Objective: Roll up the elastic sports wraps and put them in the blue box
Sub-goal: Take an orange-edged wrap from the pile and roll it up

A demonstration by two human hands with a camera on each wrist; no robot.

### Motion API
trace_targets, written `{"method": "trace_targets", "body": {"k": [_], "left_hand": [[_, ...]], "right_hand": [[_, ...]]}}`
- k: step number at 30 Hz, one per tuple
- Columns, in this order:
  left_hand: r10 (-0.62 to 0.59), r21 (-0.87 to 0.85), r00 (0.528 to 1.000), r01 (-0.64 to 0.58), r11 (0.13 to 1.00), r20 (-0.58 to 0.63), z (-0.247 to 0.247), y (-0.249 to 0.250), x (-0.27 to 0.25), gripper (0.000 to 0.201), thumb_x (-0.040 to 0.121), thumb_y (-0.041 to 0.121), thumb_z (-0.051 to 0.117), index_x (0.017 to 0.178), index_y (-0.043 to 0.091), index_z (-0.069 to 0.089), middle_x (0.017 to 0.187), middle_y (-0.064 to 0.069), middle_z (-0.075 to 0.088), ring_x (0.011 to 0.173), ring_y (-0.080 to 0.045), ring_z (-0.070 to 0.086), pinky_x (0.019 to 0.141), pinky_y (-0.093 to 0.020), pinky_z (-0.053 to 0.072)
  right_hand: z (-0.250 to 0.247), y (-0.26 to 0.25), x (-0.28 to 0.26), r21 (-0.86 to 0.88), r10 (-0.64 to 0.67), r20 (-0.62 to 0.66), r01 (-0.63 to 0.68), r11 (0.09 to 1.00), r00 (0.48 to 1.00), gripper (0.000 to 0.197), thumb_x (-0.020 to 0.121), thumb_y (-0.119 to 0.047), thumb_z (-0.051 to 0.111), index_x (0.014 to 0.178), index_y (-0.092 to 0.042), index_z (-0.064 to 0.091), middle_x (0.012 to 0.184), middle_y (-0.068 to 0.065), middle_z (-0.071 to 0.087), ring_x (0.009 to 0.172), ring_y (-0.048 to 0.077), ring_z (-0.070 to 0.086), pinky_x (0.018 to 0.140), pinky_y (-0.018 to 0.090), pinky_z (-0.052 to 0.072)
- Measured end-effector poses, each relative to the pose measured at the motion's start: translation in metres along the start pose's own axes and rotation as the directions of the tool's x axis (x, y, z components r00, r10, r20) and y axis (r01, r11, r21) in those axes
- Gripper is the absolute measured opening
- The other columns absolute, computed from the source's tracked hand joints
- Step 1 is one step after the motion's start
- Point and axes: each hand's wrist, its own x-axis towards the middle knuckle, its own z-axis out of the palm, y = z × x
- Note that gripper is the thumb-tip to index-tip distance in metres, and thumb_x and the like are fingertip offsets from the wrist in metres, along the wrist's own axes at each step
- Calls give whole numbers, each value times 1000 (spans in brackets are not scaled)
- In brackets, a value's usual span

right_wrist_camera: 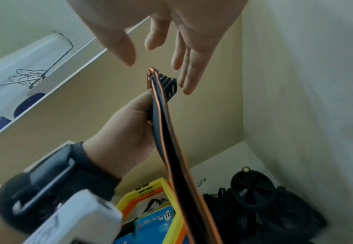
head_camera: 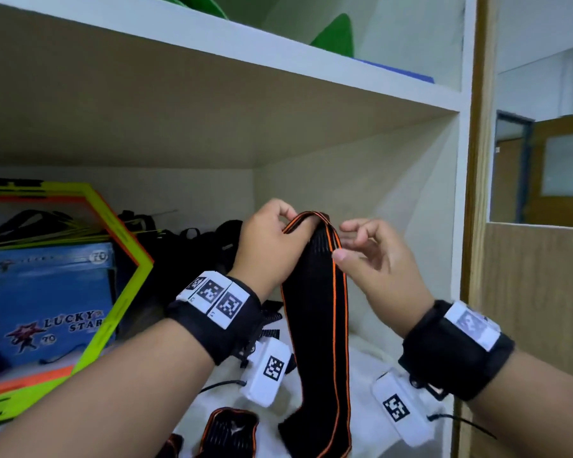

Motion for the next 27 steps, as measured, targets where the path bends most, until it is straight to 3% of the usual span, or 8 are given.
{"method": "trace_targets", "body": {"k": [3, 7, 12, 15, 17, 20, 23, 27], "left_hand": [[-41, -1, 998, 41, 999, -44, 4, 0, -11, 37, 74, 50, 75, 71, 18, 56, 53, 6, 60, 48, -9, 53, 55, -29, 47], [-94, 16, 995, 94, 995, -37, 11, 11, -20, 36, 77, 47, 74, 74, 16, 56, 59, 5, 60, 52, -9, 53, 57, -29, 44], [-230, 88, 963, 219, 972, 141, 15, 21, -29, 38, 82, 53, 69, 98, 22, 55, 88, 3, 67, 78, -16, 66, 67, -29, 52], [-298, 32, 931, 298, 954, 210, 19, 26, -46, 27, 88, 36, 63, 110, 30, 47, 86, -2, 68, 76, -28, 69, 70, -40, 60], [-272, -70, 928, 298, 952, 254, 25, 27, -62, 28, 88, 24, 57, 109, 35, 42, 80, -9, 67, 73, -35, 65, 70, -45, 56], [-260, -184, 929, 313, 932, 264, 42, 30, -83, 34, 80, 22, 55, 106, 42, 47, 103, -15, 67, 84, -34, 65, 80, -49, 54], [-318, -263, 916, 378, 887, 245, 64, 29, -94, 45, 70, 11, 54, 110, 32, 58, 108, -12, 67, 90, -21, 64, 85, -44, 54], [-398, -289, 895, 443, 849, 203, 84, 16, -92, 60, 69, -8, 51, 119, 24, 61, 110, -12, 67, 91, -21, 65, 83, -38, 54]], "right_hand": [[5, 7, -28, -191, -62, 56, 72, 979, 997, 38, 74, -22, 79, 86, -20, 43, 108, -8, 62, 94, 17, 67, 79, 32, 54], [13, 14, -45, -528, -242, 84, 249, 812, 967, 33, 77, -6, 79, 96, -23, 59, 98, -16, 57, 96, -4, 54, 87, 12, 39], [2, 19, -41, -280, 55, -190, -108, 954, 980, 36, 82, -14, 71, 103, -40, 59, 105, -10, 68, 99, 12, 66, 90, 42, 54], [-14, 23, -28, -132, 136, -218, -168, 977, 966, 35, 82, -16, 65, 103, -44, 60, 111, -2, 69, 105, 18, 67, 95, 51, 53], [-19, 29, -18, -26, 173, -187, -181, 983, 967, 38, 87, -6, 58, 105, -40, 60, 113, 3, 68, 105, 20, 67, 95, 53, 53], [-23, 35, -12, 52, 205, -119, -200, 978, 971, 38, 89, -4, 50, 106, -37, 58, 115, 5, 65, 107, 23, 65, 97, 54, 52], [-29, 40, -11, 143, 230, -56, -220, 965, 972, 36, 81, -12, 50, 109, -34, 55, 116, 3, 62, 110, 21, 62, 99, 49, 51], [-46, 55, -12, 190, 292, 22, -290, 938, 956, 41, 76, -8, 58, 105, -36, 51, 117, 1, 60, 104, 25, 65, 89, 47, 55]]}}
